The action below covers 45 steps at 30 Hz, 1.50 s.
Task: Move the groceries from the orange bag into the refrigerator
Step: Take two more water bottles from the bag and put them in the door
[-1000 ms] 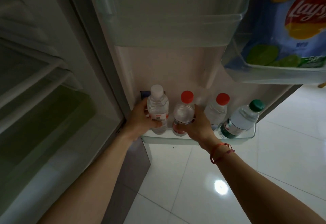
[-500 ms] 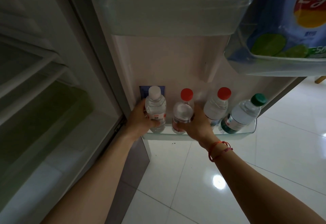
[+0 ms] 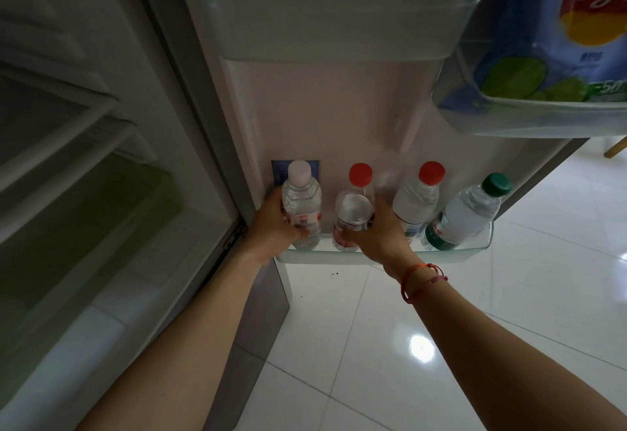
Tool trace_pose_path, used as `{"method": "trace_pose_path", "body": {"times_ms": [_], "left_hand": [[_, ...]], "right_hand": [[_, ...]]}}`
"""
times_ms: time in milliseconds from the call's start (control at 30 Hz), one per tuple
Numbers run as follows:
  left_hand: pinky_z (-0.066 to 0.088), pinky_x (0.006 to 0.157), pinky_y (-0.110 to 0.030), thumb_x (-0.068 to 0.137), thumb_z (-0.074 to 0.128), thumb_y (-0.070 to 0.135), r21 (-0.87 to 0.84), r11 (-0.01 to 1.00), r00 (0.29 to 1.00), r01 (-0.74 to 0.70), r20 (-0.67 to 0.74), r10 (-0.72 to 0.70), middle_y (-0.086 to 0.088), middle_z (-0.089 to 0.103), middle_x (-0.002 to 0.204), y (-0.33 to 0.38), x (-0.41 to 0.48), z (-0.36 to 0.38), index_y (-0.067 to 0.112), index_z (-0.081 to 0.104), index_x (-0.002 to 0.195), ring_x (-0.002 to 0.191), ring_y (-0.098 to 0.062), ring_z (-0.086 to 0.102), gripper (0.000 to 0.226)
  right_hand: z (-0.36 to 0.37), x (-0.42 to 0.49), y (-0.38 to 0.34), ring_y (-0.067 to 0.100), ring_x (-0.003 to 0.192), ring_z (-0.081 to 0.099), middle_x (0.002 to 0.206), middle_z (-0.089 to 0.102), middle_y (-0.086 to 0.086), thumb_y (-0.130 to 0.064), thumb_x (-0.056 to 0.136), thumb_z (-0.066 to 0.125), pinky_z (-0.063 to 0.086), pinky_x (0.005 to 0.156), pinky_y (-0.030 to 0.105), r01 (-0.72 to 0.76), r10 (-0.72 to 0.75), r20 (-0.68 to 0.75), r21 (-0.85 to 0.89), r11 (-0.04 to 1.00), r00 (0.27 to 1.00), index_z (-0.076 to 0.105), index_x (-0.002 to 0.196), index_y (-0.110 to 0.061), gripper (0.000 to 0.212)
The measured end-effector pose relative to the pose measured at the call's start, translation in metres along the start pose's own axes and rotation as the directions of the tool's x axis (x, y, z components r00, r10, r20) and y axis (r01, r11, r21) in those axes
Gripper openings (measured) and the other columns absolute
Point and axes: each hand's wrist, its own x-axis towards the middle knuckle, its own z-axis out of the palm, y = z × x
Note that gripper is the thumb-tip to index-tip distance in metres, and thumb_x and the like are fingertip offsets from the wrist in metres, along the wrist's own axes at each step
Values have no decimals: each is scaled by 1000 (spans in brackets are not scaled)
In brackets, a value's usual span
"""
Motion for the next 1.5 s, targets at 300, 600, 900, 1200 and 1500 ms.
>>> {"method": "trace_pose_path", "body": {"times_ms": [300,600,900,1200,1500], "left_hand": [[45,85,-10,79,80,7,98,994,999,-47,13,46,22,60,109,14,-30,-9,34,51,116,97,16,58,55],[37,90,-19,86,73,35,413,882,952,-225,-100,289,5,51,136,58,-110,-19,26,44,141,120,-12,50,63],[49,96,-45,81,43,73,773,601,876,-201,-134,464,-6,40,145,70,-173,-45,27,39,143,130,-26,42,77],[47,100,-45,80,42,73,769,593,855,-238,-124,503,-7,37,149,84,-198,-48,25,40,145,134,-27,38,80],[46,98,-43,77,35,76,775,575,845,-262,-103,524,-9,42,145,83,-201,-39,22,43,144,129,-28,44,86]], "right_hand": [[-21,-36,-13,30,126,54,139,54,6,-38,86,74,44,108,48,8,-7,28,-49,999,1000,37,143,-21,70],[-50,-99,-38,23,107,58,132,57,9,-54,92,60,51,99,43,230,-239,1,-273,934,971,30,150,-27,71],[-81,-163,-48,36,146,26,163,21,9,-76,87,40,31,113,57,273,-364,-32,-601,751,931,22,153,-40,77],[-90,-188,-59,36,144,28,164,19,10,-75,87,44,36,111,54,274,-418,-57,-673,687,907,20,154,-41,79],[-101,-201,-54,35,144,29,162,21,10,-72,90,46,33,112,52,246,-419,-77,-709,661,905,18,155,-41,77]]}}
